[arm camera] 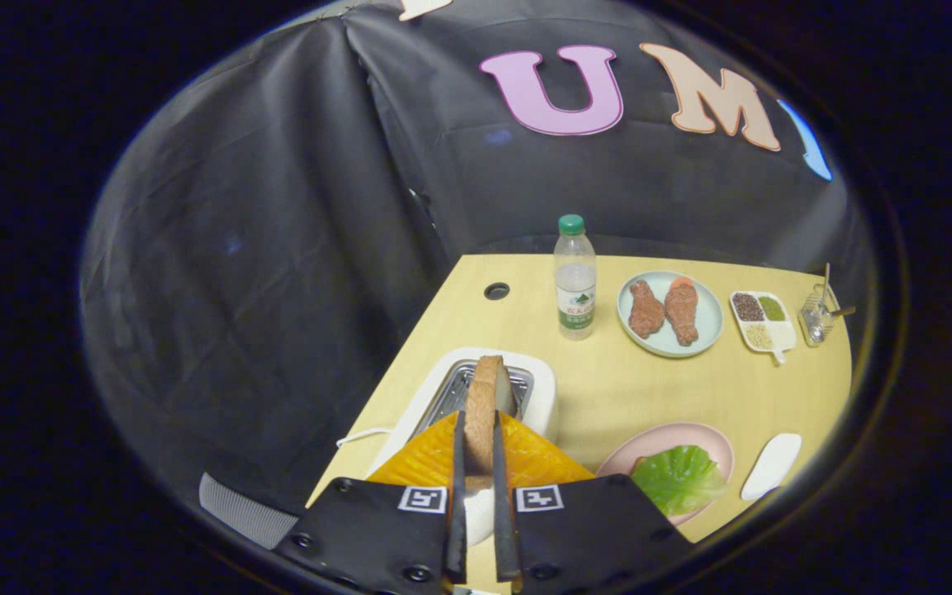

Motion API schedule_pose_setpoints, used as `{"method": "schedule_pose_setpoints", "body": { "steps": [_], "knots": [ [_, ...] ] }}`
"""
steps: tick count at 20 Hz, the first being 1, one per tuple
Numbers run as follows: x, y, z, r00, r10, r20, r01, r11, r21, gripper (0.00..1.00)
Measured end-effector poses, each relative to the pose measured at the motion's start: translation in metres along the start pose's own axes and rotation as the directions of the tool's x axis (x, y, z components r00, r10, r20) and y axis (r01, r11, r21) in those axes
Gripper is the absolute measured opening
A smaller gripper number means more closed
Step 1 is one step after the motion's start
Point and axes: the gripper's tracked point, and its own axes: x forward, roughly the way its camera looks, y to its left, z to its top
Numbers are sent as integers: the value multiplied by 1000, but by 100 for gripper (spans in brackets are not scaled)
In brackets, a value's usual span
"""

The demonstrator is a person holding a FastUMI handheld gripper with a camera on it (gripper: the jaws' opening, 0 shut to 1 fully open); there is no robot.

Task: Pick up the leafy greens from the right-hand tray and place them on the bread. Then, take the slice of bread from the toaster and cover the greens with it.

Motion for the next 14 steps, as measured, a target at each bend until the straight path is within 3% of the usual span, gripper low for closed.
{"method": "schedule_pose_setpoints", "body": {
  "steps": [9,14],
  "knots": [
    [-68,-49,51,992,28,120,-45,989,139,16],
    [-94,-110,66,983,-12,181,-29,975,222,16]
  ]
}}
